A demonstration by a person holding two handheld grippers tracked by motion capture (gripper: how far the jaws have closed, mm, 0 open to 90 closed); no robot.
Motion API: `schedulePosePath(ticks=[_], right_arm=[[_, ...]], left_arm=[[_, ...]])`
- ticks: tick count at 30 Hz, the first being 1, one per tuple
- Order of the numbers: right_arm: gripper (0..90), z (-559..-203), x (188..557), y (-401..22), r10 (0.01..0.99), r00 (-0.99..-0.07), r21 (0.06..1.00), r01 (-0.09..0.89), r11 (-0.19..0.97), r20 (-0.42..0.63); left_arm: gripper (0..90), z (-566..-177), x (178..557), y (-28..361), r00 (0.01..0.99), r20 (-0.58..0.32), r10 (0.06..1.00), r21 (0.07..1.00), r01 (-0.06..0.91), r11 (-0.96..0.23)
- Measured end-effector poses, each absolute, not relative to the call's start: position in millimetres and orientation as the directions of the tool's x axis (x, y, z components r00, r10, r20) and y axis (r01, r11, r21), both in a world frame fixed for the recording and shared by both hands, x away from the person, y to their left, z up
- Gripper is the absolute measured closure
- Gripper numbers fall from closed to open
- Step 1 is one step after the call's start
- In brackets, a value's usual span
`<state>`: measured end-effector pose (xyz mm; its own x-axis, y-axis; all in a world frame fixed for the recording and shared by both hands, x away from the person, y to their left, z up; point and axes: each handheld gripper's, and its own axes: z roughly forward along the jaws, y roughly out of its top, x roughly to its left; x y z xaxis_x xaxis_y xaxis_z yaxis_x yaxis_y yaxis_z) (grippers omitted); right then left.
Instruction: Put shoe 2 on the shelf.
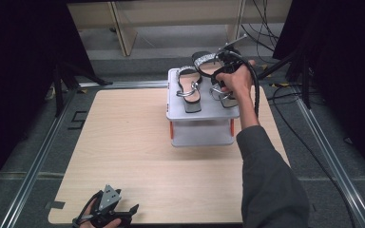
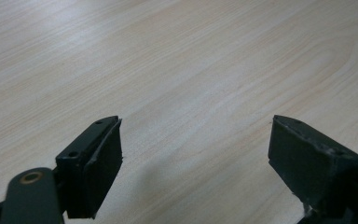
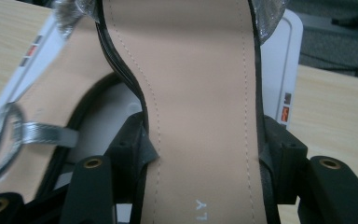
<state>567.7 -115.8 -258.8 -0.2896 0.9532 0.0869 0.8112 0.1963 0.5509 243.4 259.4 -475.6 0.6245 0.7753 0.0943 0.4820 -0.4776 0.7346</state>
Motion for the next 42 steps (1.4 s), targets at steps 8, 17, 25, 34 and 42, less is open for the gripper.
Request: schedulePosePath(ticks=[8,17,25,34,42], right_arm=[[42.8,-270,580,-119,0.979,-0.194,0.513,0.848,0.132,0.068],[42.8,-280,587,-114,0.99,-0.142,0.477,0.872,0.112,0.027],[42.4,-289,591,-106,0.992,-0.12,0.457,0.881,0.12,-0.029],[25.6,-285,586,-101,0.986,-0.102,0.413,0.91,0.04,0.129],[22.5,-280,582,-96,0.984,-0.086,0.37,0.929,0.022,0.158]], left_arm=[[17.2,-477,239,255,0.591,0.028,0.806,0.746,0.524,-0.41],[17.2,-476,240,256,0.626,0.084,0.775,0.725,0.495,-0.478],[17.3,-476,241,256,0.626,0.086,0.775,0.731,0.489,-0.476],[17.2,-476,243,257,0.641,0.105,0.76,0.728,0.47,-0.498],[17.2,-476,240,255,0.624,0.081,0.777,0.733,0.492,-0.471]])
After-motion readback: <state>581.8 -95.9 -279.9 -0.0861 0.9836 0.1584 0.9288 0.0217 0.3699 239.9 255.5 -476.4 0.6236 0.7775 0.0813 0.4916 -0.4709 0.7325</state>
